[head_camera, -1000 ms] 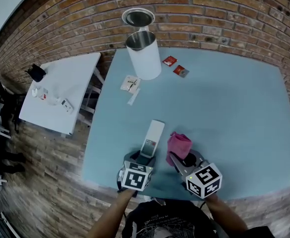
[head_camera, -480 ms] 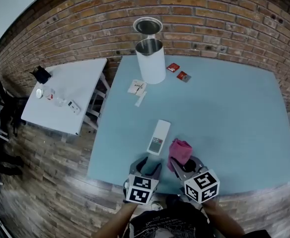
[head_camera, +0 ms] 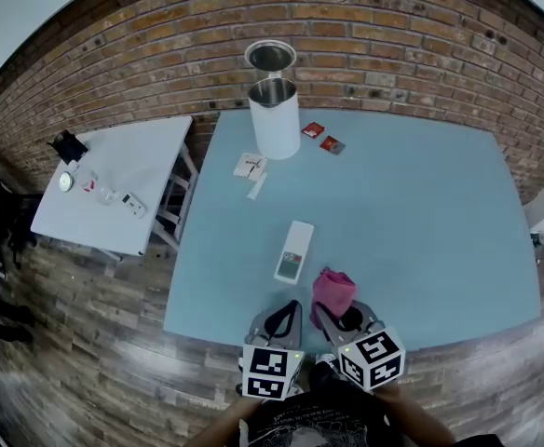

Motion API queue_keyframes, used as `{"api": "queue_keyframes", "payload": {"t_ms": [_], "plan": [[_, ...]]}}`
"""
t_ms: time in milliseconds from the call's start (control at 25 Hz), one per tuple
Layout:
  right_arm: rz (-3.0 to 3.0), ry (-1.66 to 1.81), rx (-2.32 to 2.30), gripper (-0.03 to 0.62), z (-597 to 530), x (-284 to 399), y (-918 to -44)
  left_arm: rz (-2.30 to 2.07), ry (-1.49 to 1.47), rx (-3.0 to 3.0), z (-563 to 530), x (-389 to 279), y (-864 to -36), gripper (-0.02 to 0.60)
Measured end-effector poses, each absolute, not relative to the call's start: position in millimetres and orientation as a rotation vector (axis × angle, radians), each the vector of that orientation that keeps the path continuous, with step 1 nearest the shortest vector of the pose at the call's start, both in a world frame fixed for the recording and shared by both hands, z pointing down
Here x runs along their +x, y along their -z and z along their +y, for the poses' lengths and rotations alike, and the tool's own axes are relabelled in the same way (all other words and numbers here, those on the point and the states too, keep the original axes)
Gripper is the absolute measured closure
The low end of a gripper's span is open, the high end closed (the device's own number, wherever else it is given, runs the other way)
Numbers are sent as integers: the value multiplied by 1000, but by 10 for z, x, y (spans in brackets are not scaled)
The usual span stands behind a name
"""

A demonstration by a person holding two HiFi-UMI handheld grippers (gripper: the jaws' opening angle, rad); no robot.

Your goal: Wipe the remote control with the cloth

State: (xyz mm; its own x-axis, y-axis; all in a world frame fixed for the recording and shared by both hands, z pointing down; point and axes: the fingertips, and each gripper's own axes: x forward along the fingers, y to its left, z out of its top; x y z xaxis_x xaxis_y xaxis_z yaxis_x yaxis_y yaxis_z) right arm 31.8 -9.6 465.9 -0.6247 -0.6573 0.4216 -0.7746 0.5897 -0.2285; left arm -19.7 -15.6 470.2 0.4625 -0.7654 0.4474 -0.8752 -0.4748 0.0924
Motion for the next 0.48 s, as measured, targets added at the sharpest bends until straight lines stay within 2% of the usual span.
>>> {"api": "queue_keyframes", "payload": {"t_ms": [480], "plan": [[-2488, -542, 1270, 530, 126, 267, -4571, -1365, -442, 2447, 70, -260, -4578, 581]]}}
